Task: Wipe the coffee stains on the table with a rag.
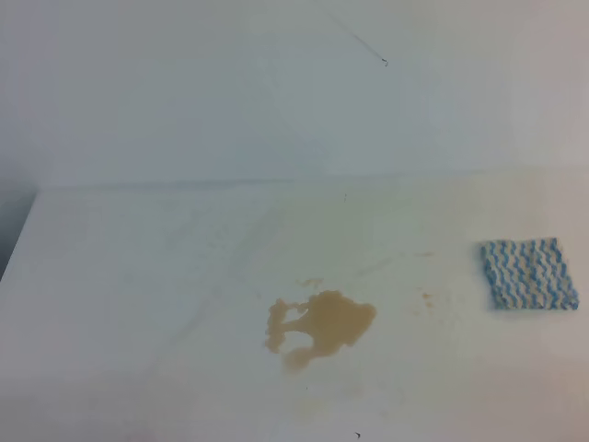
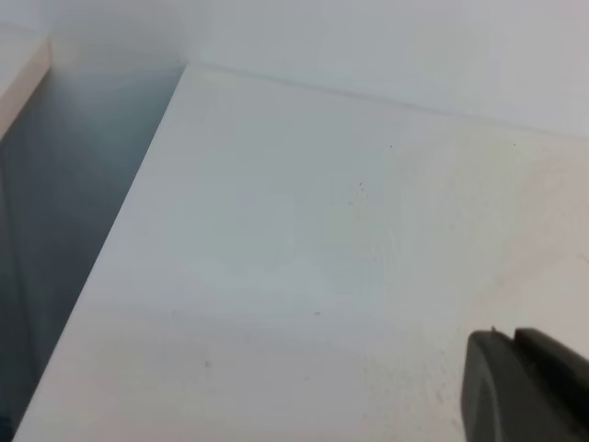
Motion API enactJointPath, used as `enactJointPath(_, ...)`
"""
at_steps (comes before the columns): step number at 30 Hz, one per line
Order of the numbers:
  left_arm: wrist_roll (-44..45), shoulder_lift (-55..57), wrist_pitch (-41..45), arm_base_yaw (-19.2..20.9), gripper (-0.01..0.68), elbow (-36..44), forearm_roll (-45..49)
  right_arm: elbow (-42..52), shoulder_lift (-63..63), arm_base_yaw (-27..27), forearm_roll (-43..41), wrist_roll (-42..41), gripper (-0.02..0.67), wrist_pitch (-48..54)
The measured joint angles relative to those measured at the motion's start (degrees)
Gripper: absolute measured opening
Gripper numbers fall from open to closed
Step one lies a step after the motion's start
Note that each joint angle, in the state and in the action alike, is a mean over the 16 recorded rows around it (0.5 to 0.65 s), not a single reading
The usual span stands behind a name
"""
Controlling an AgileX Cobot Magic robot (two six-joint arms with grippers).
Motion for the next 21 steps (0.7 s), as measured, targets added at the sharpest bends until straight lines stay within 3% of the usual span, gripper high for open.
enactJointPath(21, 0.0, 0.2, 0.0, 0.0, 0.001, 0.0, 0.0, 0.0, 0.1, 0.0, 0.0, 0.0, -0.003, 0.0)
